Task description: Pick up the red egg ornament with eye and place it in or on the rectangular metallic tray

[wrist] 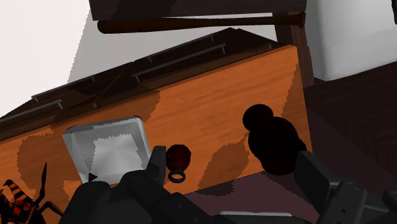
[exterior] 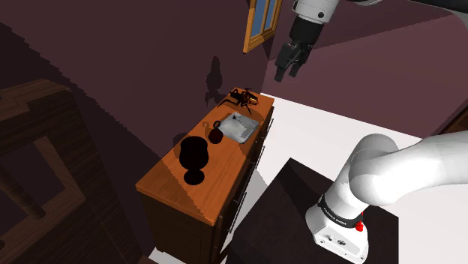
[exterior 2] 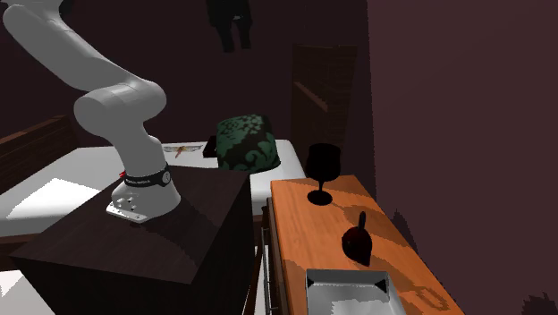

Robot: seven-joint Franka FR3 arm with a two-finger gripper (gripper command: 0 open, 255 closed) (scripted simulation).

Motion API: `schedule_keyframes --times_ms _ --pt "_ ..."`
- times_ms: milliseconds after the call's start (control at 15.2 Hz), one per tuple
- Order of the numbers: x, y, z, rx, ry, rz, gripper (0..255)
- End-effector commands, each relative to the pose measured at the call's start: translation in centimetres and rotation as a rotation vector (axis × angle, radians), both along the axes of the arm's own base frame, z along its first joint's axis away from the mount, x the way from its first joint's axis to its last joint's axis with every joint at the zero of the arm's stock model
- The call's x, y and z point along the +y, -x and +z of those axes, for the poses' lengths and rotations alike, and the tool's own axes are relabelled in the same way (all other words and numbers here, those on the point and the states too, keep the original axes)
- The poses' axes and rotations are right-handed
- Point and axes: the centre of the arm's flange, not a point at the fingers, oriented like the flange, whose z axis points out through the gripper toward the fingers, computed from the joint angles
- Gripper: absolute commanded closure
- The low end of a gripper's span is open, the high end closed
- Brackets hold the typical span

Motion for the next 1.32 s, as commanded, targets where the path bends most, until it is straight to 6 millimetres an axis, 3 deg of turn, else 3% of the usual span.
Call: schedule_keyframes --times_ms 0,1254 --pt "0.0 0.0 0.0 0.0 0.0 0.0 0" --pt "-9.6 -14.1 -19.2 -0.09 -0.2 0.023 0"
